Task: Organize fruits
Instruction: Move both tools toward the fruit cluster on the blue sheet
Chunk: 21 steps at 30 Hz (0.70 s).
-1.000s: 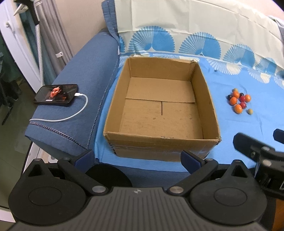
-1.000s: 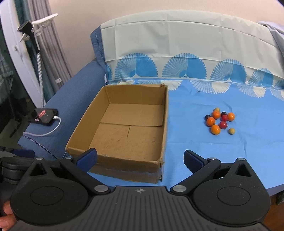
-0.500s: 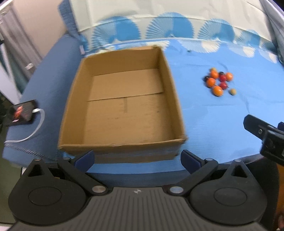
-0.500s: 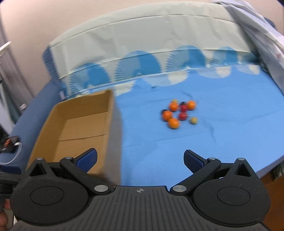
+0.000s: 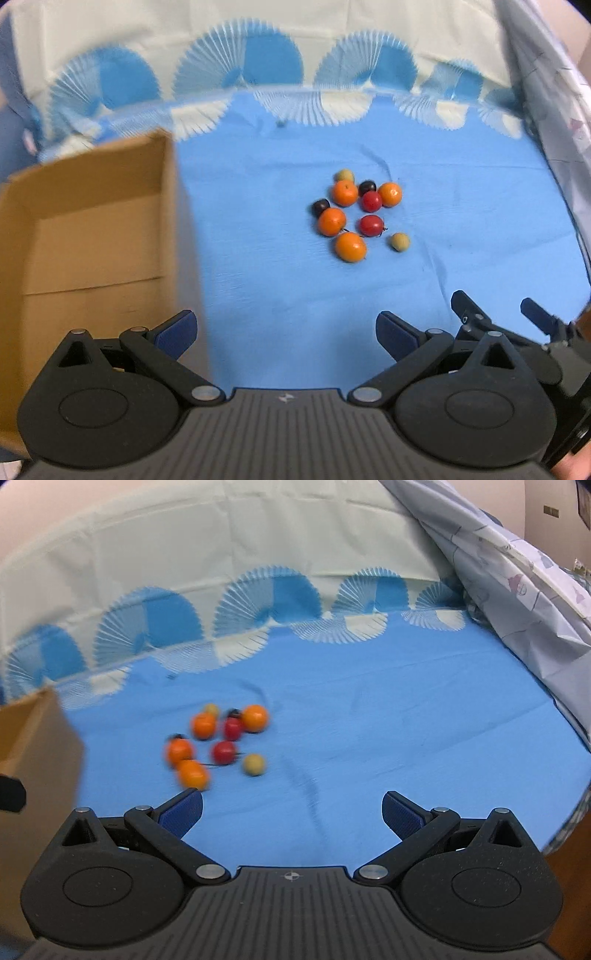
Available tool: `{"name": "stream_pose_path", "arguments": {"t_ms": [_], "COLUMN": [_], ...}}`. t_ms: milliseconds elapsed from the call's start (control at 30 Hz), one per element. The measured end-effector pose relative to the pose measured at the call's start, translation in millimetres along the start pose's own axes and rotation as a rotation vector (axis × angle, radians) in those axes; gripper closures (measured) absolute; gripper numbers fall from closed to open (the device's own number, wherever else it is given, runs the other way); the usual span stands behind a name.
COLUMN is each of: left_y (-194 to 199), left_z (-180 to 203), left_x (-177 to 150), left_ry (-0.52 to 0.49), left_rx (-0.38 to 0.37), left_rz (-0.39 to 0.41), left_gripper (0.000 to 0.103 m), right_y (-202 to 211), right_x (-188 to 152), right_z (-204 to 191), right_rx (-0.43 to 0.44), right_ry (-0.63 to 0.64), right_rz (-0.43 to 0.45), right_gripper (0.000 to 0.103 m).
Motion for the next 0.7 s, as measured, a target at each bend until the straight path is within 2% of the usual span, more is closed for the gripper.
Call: {"name": "stream_pose_path", "arguments": {"t_ms": [100,167,233,333,400,500,533,700], "left_y": [-54.9,-83.5,-105.1,-131.4,-149.9,-174.0,-178.6,-193.3], "left_z": [18.3,30.5,38.6,52.6,63.0,71.1,70.1,69.1], "left_x": [17.7,27.2,34.3,41.7,44.7,45.9,47.0,47.8], "left_ry": [0.032,0.038,0.044,0.023,-0.008,-0.027,-0.013,0.020], "left_rx": [0.032,0.062,0.059,0.059,0.080,0.081,0.045,0.014], "left_rz": [-0.065,-0.073,-0.077,-0.075,-0.074,-0.091,-0.096,-0.100], "left_gripper": [0.000,0.000,0.000,0.000,0.000,0.000,0.000,0.000], "right_y": [-51.2,-78.5,-100.6,-128.8,-146.9,-151.6,-152.5,-156.7], "right_x": [-0.3,1.6,5.0,9.7,9.5,3.6,4.0,7.4], "right_z": [2.3,-1.0,-7.7,-16.2,-18.9,-12.9,-13.1,-12.9], "right_rx": [0.034,0.075,0.108,0.104,0.079,0.110,0.110,0.119], "right_ry": [0.032,0.074,0.137,0.209,0.240,0.208,0.215,0.221], "right_rz": [-0.027,-0.038,-0.031,0.001,-0.007,0.051,0.057,0.059], "right_gripper": [0.001,0.000,0.001,0.001,0.001,0.001,0.001,0.001]}}
Point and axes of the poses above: each gripper's, at about its wrist camera, not at the fingertips, and y roughly against the way its jaws point, z to its right, x to its top, the point moved 1 cm from there along -y, roughly the way its jaws point, and after that the axes turned 14 degrees about y, right-handed, at the moved point
